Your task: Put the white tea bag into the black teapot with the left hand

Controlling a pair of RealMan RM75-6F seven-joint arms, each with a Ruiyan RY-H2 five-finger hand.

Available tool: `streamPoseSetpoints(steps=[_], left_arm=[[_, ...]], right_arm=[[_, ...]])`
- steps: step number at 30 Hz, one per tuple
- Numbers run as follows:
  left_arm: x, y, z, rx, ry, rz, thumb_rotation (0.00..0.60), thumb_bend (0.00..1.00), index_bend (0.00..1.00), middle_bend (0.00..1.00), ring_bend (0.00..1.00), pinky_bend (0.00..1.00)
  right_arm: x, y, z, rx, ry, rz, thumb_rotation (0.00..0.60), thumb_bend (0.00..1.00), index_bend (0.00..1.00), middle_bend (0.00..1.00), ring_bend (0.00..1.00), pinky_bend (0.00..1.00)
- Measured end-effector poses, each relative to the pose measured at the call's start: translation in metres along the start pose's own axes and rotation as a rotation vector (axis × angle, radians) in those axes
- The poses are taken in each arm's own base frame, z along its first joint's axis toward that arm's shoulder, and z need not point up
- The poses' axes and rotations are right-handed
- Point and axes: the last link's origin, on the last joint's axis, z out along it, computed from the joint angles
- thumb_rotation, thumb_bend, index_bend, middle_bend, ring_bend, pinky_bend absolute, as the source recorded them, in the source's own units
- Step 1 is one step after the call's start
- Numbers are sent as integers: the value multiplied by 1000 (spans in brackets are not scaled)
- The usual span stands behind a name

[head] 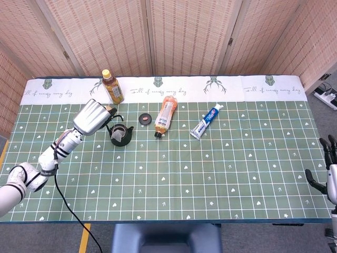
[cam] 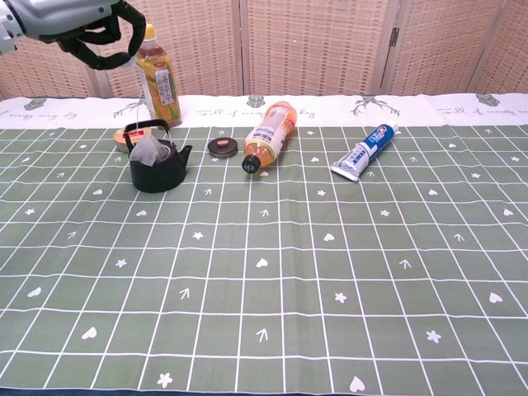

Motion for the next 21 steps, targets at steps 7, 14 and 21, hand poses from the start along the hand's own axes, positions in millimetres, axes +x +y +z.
streamPoseSetpoints(steps=[7,14,21], left_arm=[[-9,-6,14,9,-12,-18,600,467,699,1000,1000,1000],[-18,-14,35,36,-28,-39,600,467,695,1000,1000,1000],[-27,-20,51,85,-65,-74,600,467,690,1000,1000,1000]], right_arm=[[0,5,5,-33,-3,0,600,365,0,0,0,0],[-4,13,18,-82,-30,1,600,365,0,0,0,0],[-4,18,26,-110,-45,3,600,365,0,0,0,0]])
